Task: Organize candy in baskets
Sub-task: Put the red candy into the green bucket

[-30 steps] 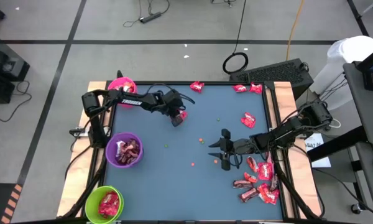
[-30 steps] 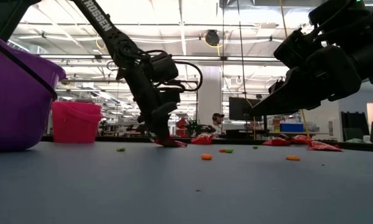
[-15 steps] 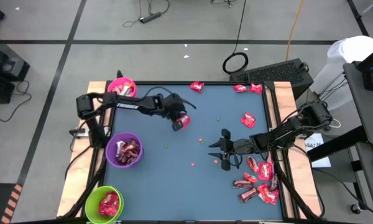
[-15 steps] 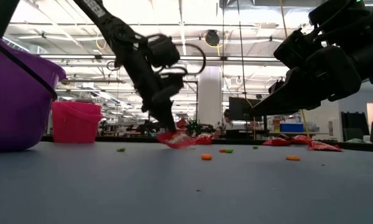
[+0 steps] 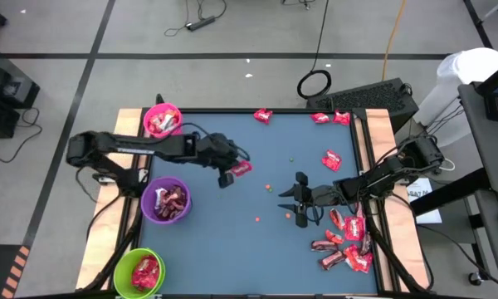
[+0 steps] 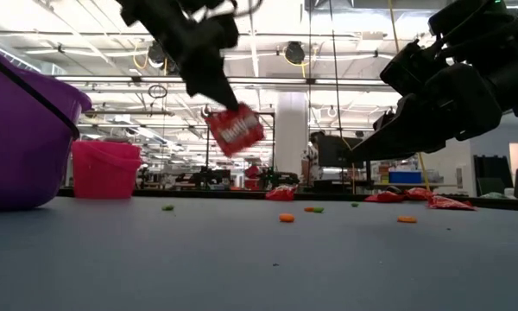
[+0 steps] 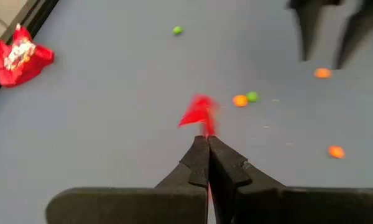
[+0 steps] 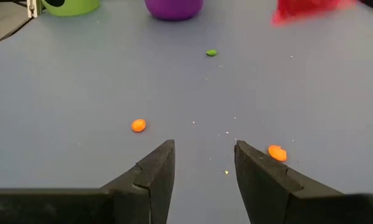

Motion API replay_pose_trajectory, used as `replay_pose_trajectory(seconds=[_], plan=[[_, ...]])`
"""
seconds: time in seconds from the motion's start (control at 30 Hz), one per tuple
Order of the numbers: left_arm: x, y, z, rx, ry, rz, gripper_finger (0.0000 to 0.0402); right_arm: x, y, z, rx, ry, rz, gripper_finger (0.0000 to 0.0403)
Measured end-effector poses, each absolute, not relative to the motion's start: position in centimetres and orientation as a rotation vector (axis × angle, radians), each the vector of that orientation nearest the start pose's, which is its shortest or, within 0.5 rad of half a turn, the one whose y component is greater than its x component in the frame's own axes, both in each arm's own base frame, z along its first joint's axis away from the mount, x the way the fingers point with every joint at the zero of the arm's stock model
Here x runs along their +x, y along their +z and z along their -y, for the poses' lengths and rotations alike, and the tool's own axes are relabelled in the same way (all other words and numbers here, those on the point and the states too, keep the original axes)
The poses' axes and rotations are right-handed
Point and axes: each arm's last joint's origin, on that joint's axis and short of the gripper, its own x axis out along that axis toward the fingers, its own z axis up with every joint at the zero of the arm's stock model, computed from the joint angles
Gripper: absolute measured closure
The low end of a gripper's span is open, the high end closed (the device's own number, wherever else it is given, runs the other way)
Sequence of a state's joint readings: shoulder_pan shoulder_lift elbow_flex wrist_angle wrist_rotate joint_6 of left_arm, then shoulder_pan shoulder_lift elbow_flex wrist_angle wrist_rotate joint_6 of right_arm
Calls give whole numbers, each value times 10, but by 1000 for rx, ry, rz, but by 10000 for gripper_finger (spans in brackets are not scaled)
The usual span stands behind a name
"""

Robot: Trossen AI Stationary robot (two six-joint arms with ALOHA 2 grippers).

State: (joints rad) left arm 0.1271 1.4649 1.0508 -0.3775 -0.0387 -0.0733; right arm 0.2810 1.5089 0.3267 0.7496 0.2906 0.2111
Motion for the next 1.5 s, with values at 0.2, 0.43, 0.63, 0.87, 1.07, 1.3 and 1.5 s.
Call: replay_pose_trajectory(seconds=[0.2, 0.43, 0.63, 0.87, 1.07, 1.3, 1.5], plan=[[282, 281, -14, -108, 91, -756, 401, 232, 123, -58, 89, -54, -412, 248], [254, 301, 15, -109, -33, -763, 401, 232, 122, -58, 94, -56, -413, 248], [234, 314, 41, -174, -183, -751, 401, 232, 122, -58, 96, -56, -411, 248], [209, 320, 68, -310, -250, -829, 401, 232, 122, -58, 99, -57, -411, 248], [191, 323, 93, -471, -310, -906, 402, 232, 122, -58, 103, -58, -408, 248], [172, 324, 114, -595, -319, -997, 402, 233, 125, -58, 109, -71, -377, 248], [153, 323, 137, -702, -281, -1079, 402, 233, 125, -58, 124, -77, -377, 248]])
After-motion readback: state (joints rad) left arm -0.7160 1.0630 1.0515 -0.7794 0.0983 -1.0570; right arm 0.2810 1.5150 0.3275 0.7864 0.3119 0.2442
